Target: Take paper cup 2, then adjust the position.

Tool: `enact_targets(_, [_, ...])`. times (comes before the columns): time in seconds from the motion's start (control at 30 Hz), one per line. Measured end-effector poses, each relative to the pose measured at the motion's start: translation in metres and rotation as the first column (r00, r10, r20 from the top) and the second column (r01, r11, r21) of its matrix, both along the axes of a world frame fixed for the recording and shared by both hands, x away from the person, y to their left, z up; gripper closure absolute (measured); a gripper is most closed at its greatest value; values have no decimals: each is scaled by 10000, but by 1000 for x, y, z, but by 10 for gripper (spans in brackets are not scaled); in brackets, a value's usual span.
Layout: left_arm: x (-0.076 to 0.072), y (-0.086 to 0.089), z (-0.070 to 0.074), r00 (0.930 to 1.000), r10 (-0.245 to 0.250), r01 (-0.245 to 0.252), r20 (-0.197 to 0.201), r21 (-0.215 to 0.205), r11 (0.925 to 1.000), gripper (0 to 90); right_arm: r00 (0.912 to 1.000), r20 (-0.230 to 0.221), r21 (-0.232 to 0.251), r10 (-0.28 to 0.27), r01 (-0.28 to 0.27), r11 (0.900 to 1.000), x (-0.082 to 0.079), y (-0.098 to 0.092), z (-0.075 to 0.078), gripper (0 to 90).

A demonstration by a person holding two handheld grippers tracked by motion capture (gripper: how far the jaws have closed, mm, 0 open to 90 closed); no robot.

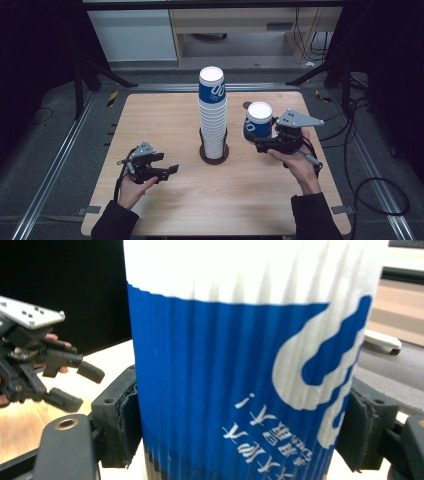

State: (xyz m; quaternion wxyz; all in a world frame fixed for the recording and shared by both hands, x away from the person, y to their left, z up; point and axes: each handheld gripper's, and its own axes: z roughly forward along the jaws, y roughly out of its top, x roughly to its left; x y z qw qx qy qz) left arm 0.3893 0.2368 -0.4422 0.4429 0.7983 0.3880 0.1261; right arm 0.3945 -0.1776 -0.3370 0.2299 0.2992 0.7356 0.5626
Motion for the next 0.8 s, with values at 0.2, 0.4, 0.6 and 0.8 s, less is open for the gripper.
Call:
enact_targets(0.2, [-2,-2,2,9999,-132,132,23,-39,9999,202,9991,-320,34,292,-291,9996,-4,0,-17,210])
enact_targets(0.4, [-4,-5,4,9994,-336,336,64,7,9994,202,9955,-682,-664,651,-697,9954,-6,11,-37,209])
enact_targets(0.6, [-7,-8,9,9984,-549,550,145,-38,9985,204,9907,-848,-917,1064,-1141,9892,-8,21,-47,209])
enact_targets(0.8, [-9,-11,10,9969,-767,767,168,-16,9970,204,9838,-988,-1299,1496,-1618,9782,-8,34,-57,206])
